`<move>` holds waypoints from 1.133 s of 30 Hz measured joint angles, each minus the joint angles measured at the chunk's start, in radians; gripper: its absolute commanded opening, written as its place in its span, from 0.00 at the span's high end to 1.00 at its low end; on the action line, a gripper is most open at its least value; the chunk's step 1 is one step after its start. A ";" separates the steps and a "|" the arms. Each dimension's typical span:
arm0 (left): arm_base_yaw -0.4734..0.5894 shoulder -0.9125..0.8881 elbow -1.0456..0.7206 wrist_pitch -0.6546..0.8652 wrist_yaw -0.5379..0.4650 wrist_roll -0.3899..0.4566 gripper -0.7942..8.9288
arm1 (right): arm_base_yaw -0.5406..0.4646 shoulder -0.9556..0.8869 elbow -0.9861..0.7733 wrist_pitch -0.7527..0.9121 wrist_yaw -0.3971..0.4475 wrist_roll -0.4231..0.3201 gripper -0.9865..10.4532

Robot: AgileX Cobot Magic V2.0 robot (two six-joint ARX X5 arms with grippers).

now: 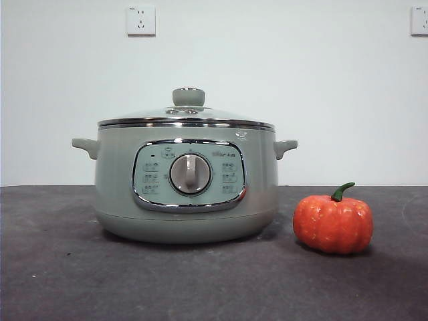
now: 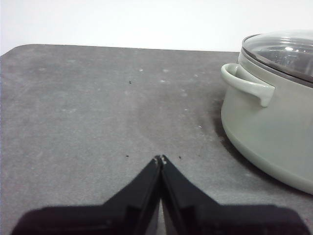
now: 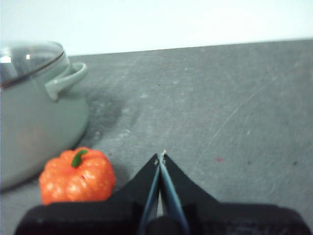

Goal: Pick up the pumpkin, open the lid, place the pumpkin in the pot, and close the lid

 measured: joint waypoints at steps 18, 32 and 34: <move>0.000 0.027 0.204 -0.160 0.128 -0.161 0.93 | 0.000 0.142 0.231 -0.087 -0.008 0.254 0.92; 0.000 0.429 0.649 -0.437 0.388 -0.017 0.93 | 0.043 0.565 0.806 -0.583 -0.134 -0.035 0.92; 0.000 0.477 0.707 -0.489 0.432 0.027 0.93 | 0.060 0.617 0.874 -0.664 -0.139 -0.085 0.92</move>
